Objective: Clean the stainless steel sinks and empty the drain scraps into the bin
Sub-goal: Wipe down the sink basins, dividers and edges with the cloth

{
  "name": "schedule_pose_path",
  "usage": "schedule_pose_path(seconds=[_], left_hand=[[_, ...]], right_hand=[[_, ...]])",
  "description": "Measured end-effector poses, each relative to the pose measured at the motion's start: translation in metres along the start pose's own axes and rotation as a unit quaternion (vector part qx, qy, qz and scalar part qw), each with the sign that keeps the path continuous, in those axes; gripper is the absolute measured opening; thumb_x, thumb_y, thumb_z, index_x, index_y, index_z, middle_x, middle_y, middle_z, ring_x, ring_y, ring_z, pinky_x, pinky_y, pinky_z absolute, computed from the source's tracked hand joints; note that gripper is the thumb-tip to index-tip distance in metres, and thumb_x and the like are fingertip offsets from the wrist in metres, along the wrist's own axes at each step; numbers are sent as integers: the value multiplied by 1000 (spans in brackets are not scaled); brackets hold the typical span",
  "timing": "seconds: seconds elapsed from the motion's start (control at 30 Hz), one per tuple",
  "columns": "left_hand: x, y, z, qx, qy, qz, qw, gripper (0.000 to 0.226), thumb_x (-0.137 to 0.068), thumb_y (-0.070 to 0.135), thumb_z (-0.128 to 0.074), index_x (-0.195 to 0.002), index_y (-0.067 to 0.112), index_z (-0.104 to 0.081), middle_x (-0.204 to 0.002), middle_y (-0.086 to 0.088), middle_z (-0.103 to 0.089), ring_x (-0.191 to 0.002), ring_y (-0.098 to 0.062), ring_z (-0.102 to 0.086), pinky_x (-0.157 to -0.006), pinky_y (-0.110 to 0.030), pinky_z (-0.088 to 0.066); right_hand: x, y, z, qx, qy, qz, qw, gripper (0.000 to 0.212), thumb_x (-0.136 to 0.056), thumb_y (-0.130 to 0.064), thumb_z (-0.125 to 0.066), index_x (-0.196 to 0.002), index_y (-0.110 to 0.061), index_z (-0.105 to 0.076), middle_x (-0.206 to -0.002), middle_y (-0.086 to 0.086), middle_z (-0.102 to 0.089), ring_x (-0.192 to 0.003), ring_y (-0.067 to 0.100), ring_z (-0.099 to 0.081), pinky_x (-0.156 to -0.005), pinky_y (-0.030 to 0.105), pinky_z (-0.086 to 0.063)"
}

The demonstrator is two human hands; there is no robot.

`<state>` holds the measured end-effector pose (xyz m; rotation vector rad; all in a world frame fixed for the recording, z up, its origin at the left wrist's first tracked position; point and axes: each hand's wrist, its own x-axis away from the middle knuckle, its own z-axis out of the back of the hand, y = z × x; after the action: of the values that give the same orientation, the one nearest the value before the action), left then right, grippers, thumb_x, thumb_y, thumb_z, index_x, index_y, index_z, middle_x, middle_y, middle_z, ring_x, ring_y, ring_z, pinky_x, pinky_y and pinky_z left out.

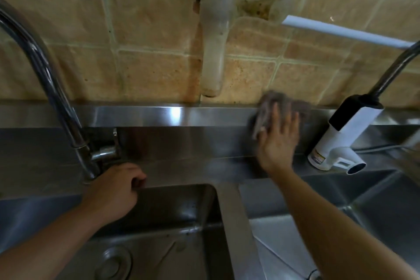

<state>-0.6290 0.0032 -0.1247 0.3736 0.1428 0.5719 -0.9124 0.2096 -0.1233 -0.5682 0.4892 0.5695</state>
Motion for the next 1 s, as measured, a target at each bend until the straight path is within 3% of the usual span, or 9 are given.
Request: schedule_pose_path(seconds=[0.2, 0.3, 0.43, 0.53, 0.63, 0.7, 0.8, 0.9, 1.0], left_hand=[[1, 10, 0, -14, 2, 4, 1000, 33, -77, 7, -60, -104, 21, -69, -118, 7, -59, -111, -16, -55, -93, -33, -45], [8, 11, 4, -31, -41, -14, 999, 44, -80, 10, -58, -123, 21, -61, -131, 7, -51, -121, -15, -47, -100, -32, -42], [25, -1, 8, -7, -39, -47, 998, 54, -78, 7, -58, -131, 19, -54, -139, 5, -47, -125, -17, -45, -103, -29, -38], [41, -23, 14, 38, 14, -30, 999, 46, -73, 6, -59, -117, 19, -61, -125, 1, -57, -116, -22, -55, -94, -33, -46], [55, -47, 24, 52, 47, -1, 998, 42, -71, 3, -61, -109, 21, -65, -111, -2, -63, -104, -25, -60, -84, -32, -49], [62, -60, 30, 29, 30, 3, 999, 52, -71, 5, -60, -119, 26, -62, -119, 1, -62, -110, -22, -59, -88, -29, -46], [66, -67, 36, -18, -14, 8, 1000, 59, -74, 12, -60, -130, 30, -54, -130, 8, -57, -117, -16, -54, -94, -26, -43], [65, -67, 42, -61, -15, 4, 998, 57, -76, 18, -58, -131, 32, -52, -133, 10, -53, -119, -15, -51, -98, -29, -41], [63, -68, 43, -71, -9, 4, 997, 56, -77, 19, -56, -131, 33, -52, -134, 10, -53, -120, -17, -51, -99, -29, -42]], right_hand=[[-14, 0, 13, -85, 7, -163, 983, 60, -98, -21, -35, -152, -14, -9, -159, 15, 8, -143, 42, 12, -115, 42, 10], [13, -49, -2, -84, 5, -52, 995, 64, -91, -20, -35, -151, -12, -17, -158, 17, 0, -143, 45, 8, -114, 39, 12], [50, -148, -27, -82, -52, 55, 994, 67, -90, -27, -39, -152, -25, -13, -157, 0, 11, -143, 31, 17, -114, 55, 3], [72, -225, -37, -109, -106, 121, 981, 72, -80, -50, -15, -149, -35, -2, -152, -10, 22, -137, 21, 31, -106, 51, 22], [81, -261, -45, -96, -151, 175, 968, 77, -74, -54, -8, -149, -39, 0, -151, -13, 25, -135, 17, 37, -100, 43, 34], [77, -252, -41, -70, -167, 221, 958, 70, -81, -45, -15, -149, -39, -1, -154, -13, 20, -139, 17, 31, -109, 45, 26], [61, -202, -33, -36, -108, 260, 959, 70, -85, -15, -38, -150, -30, -19, -160, -1, -6, -146, 25, 4, -116, 52, -4], [45, -158, -26, -63, -9, 110, 992, 68, -78, -4, -52, -144, -13, -39, -153, 17, -30, -140, 44, -22, -110, 59, -22], [42, -164, -25, -110, -1, 24, 994, 74, -76, 3, -64, -144, -7, -37, -154, 19, -25, -141, 46, -15, -115, 52, -13]])
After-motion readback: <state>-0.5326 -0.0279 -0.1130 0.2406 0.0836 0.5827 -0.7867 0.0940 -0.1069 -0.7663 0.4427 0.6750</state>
